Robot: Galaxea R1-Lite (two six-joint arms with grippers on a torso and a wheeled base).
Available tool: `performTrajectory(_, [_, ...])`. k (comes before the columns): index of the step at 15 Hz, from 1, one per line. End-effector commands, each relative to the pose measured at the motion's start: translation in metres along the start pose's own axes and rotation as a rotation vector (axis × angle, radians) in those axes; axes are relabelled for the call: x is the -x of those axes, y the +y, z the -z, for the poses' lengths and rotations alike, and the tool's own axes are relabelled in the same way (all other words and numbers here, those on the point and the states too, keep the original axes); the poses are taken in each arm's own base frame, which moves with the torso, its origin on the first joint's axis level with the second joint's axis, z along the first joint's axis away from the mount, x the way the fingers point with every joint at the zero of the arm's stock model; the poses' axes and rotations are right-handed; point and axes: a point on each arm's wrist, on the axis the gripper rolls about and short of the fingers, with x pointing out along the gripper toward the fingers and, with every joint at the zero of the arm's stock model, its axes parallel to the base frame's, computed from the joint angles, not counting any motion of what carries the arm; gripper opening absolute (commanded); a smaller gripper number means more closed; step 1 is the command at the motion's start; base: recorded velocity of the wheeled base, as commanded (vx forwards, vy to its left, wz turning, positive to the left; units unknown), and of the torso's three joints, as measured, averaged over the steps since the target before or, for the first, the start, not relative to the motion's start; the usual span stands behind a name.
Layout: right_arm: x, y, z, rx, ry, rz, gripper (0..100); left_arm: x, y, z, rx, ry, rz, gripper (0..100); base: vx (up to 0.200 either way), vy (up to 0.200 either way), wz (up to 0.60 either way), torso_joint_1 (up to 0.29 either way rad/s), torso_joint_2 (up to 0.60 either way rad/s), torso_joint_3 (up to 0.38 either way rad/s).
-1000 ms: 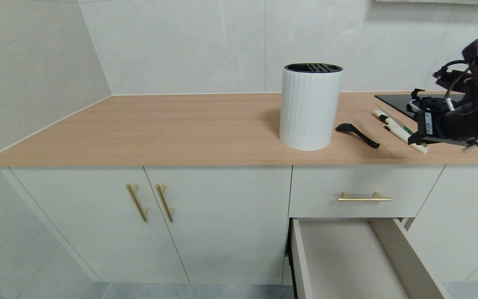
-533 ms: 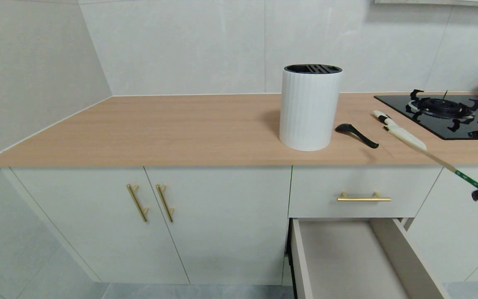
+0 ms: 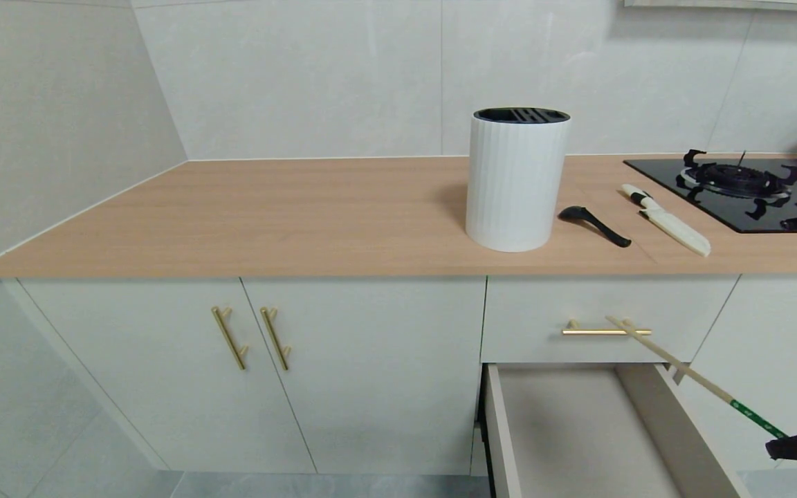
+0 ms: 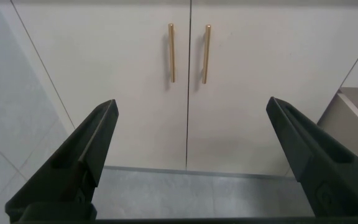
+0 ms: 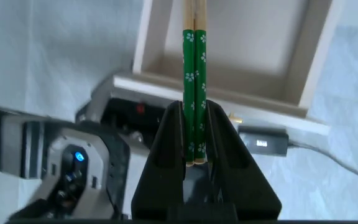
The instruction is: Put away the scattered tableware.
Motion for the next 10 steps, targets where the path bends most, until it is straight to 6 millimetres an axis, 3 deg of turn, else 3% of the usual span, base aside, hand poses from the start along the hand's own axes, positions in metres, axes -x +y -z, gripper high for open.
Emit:
performTrajectory(1, [-0.042, -0.001, -0.008, -0.011, 0.177, 0.023, 0, 0.000, 0.000, 0.000, 0.000, 0.001, -0.001, 100, 0.000, 0.000, 0.00, 0.000, 0.00, 0.000])
performTrajectory(2, [-0.057, -0.001, -0.006, -0.008, 0.247, 0.029, 0, 0.000, 0.000, 0.000, 0.000, 0.001, -0.001, 100, 0.000, 0.000, 0.00, 0.000, 0.00, 0.000])
performTrajectory(7, [-0.097, 0.004, -0.019, -0.078, 0.311, 0.046, 0, 0.000, 0.000, 0.000, 0.000, 0.001, -0.001, 100, 0.000, 0.000, 0.00, 0.000, 0.00, 0.000])
performTrajectory(10, [-0.109, 0.011, -0.023, -0.067, 0.290, 0.063, 0, 0.000, 0.000, 0.000, 0.000, 0.001, -0.001, 100, 0.000, 0.000, 0.00, -0.041, 0.15, 0.104])
